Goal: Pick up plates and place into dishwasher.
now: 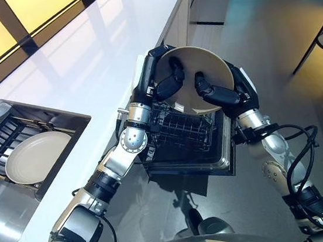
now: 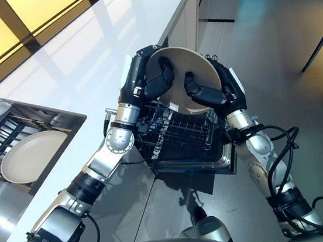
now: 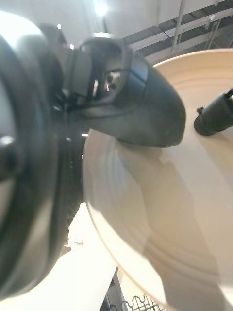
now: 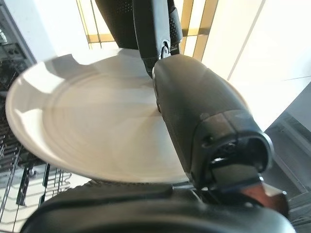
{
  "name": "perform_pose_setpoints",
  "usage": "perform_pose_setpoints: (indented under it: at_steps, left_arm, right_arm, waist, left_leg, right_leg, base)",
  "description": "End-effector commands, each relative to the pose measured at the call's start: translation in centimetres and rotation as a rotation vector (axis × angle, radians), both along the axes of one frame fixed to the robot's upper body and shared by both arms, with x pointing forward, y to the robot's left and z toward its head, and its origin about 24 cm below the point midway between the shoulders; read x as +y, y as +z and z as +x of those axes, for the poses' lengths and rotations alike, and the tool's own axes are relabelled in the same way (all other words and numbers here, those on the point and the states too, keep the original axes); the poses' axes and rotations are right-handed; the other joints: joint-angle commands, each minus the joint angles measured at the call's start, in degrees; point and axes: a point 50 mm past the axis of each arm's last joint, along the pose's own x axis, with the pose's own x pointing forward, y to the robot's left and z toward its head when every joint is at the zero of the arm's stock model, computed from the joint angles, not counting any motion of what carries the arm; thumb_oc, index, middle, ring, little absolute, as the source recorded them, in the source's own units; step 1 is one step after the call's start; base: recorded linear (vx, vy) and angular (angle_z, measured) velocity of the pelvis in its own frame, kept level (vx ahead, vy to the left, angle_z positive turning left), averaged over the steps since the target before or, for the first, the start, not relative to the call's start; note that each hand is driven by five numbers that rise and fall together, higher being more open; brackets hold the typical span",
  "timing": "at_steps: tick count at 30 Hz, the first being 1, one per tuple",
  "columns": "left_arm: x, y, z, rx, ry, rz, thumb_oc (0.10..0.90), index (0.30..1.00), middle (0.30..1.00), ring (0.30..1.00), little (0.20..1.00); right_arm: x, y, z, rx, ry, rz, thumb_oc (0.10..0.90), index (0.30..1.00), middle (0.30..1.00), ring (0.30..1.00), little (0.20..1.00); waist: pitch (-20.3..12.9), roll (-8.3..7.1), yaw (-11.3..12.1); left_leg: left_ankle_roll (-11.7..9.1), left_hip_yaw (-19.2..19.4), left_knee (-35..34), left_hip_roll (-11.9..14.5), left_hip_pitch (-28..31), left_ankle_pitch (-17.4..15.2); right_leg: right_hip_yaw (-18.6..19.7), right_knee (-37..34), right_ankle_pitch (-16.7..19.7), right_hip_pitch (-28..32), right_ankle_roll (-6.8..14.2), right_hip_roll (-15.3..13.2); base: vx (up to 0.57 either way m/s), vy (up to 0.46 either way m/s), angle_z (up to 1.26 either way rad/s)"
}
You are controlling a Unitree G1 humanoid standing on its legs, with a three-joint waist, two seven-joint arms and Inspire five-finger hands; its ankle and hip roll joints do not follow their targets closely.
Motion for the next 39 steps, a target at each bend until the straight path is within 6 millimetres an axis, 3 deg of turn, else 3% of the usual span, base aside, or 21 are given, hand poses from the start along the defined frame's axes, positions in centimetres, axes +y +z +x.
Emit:
perform_pose_setpoints:
  at_steps: [1,3,4,5,6,11,20,25,29,32,37,39]
  left_arm:
    - [-1.4,6.3,0.2,-0.269,-0.081,-0.058,0.1,0.3,0.3,0.3,0.2]
    - [-1.4,6.3,0.2,-0.26,-0.086,-0.05,0.1,0.3,0.3,0.3,0.2]
    - [-1.4,6.2,0.2,-0.252,-0.089,-0.046,0.391,0.549,0.549,0.549,0.491]
    - [-1.4,6.2,0.2,-0.25,-0.092,-0.043,0.391,0.549,0.549,0.549,0.491]
    - [-1.5,6.1,0.1,-0.251,-0.102,-0.028,0.8,0.9,0.9,0.9,0.9]
    - [-0.8,6.2,-0.6,-0.247,-0.124,-0.044,0.8,0.9,0.9,0.9,0.9]
    - [1.3,8.8,-3.0,-0.285,-0.177,-0.281,0.8,0.9,0.9,0.9,0.9]
    - [0.6,9.3,-4.4,-0.241,-0.318,-0.43,0.8,0.9,0.9,0.9,0.9]
    - [-0.5,9.1,-5.0,-0.255,-0.36,-0.307,0.8,0.9,0.9,0.9,0.9]
    - [-0.2,9.4,-5.2,-0.307,-0.341,-0.137,0.8,0.9,0.9,0.9,0.9]
    - [2.7,9.9,-4.4,-0.335,-0.225,0.195,0.8,0.9,0.9,0.9,0.9]
    - [5.2,10.5,-4.3,-0.349,-0.13,0.307,0.8,0.9,0.9,0.9,0.9]
  right_arm:
    - [1.7,5.6,0.3,-0.283,0.118,0.008,0.1,0.3,0.3,0.3,0.2]
    - [1.7,5.5,0.2,-0.283,0.111,0.012,0.1,0.3,0.3,0.3,0.2]
    - [1.6,5.5,0.2,-0.284,0.107,0.01,0.1,0.3,0.3,0.3,0.2]
    - [1.6,5.5,0.2,-0.284,0.106,0.009,0.1,0.3,0.3,0.3,0.2]
    - [1.5,5.4,0.2,-0.283,0.097,-0.004,0.1,0.3,0.3,0.3,0.2]
    - [0.7,4.6,0.1,-0.279,0.009,-0.12,0.1,0.3,0.3,0.3,0.2]
    - [-1.7,4.9,0.4,-0.3,-0.209,-0.236,0.1,0.3,0.3,0.3,0.2]
    - [-2.3,4.7,0.8,-0.298,-0.316,-0.298,0.1,0.3,0.3,0.3,0.2]
    - [-2.3,4.6,1.5,-0.292,-0.368,-0.357,0.1,0.3,0.3,0.3,0.2]
    - [-3.0,4.2,2.0,-0.268,-0.402,-0.427,0.1,0.3,0.3,0.3,0.2]
    - [-5.4,3.0,2.3,-0.207,-0.52,-0.594,0.1,0.3,0.3,0.3,0.2]
    - [-7.0,2.1,2.0,-0.157,-0.582,-0.666,0.1,0.3,0.3,0.3,0.2]
  waist:
    - [-2.9,-0.2,1.4]
    - [-2.9,-0.18,1.4]
    - [-2.9,-0.16,1.5]
    - [-2.9,-0.17,1.5]
    - [-3.0,-0.18,1.6]
    - [-2.9,-0.22,2.6]
    - [-2.3,-0.63,5.6]
    - [-2.2,-0.76,6.8]
    - [-2.1,-0.88,7.7]
    - [-2.2,-0.76,8.6]
    - [-2.6,-0.33,10.7]
    - [-2.9,-0.19,11.9]
  left_leg:
    - [2.6,-1.6,0.4,-2.5,0.8,-4.1]
    - [2.6,-1.7,0.4,-2.5,0.8,-4.1]
    - [2.6,-1.8,0.4,-2.5,0.8,-4.1]
    - [2.6,-1.8,0.4,-2.5,0.8,-4.1]
    - [2.6,-1.9,0.4,-2.5,0.7,-4.1]
    - [2.5,-2.9,0.4,-2.5,0.6,-4.0]
    - [2.3,-6.1,0.4,-3.0,-0.6,-3.1]
    - [2.1,-7.6,0.4,-3.2,-1.0,-3.1]
    - [2.2,-8.5,0.4,-3.4,-1.1,-3.0]
    - [2.1,-9.0,0.4,-3.5,-1.3,-2.9]
    - [1.9,-10.3,0.4,-3.8,-1.8,-2.6]
    - [1.8,-11.1,0.4,-3.9,-2.0,-2.5]
  right_leg:
    - [-2.6,0.9,-1.9,2.6,2.3,2.2]
    - [-2.6,0.9,-2.0,2.7,2.3,2.2]
    - [-2.6,0.9,-2.0,2.6,2.3,2.2]
    - [-2.7,0.9,-2.0,2.6,2.3,2.2]
    - [-2.7,0.9,-2.1,2.7,2.4,2.2]
    - [-3.1,0.8,-2.1,2.9,2.4,2.0]
    - [-5.4,0.6,-1.8,3.1,2.1,1.8]
    - [-6.6,0.6,-2.0,3.3,2.0,1.7]
    - [-7.1,0.5,-2.0,3.5,2.0,1.6]
    - [-7.6,0.4,-2.1,3.8,2.0,1.5]
    - [-9.3,0.3,-2.3,4.1,2.3,1.0]
    - [-10.3,0.2,-2.4,4.3,2.5,0.7]
  base:
    - [0.0,0.0,0.0]
    - [0.0,0.0,0.0]
    - [0.0,0.0,0.0]
    - [0.0,0.0,0.0]
    - [0.0,0.0,0.0]
    - [0.0,-0.014,0.01]
    - [-0.02,-0.033,0.1]
    - [-0.02,-0.026,0.11]
    - [0.0,-0.012,0.05]
    - [0.0,-0.001,0.02]
    - [0.02,-0.009,0.12]
    - [0.03,-0.019,0.28]
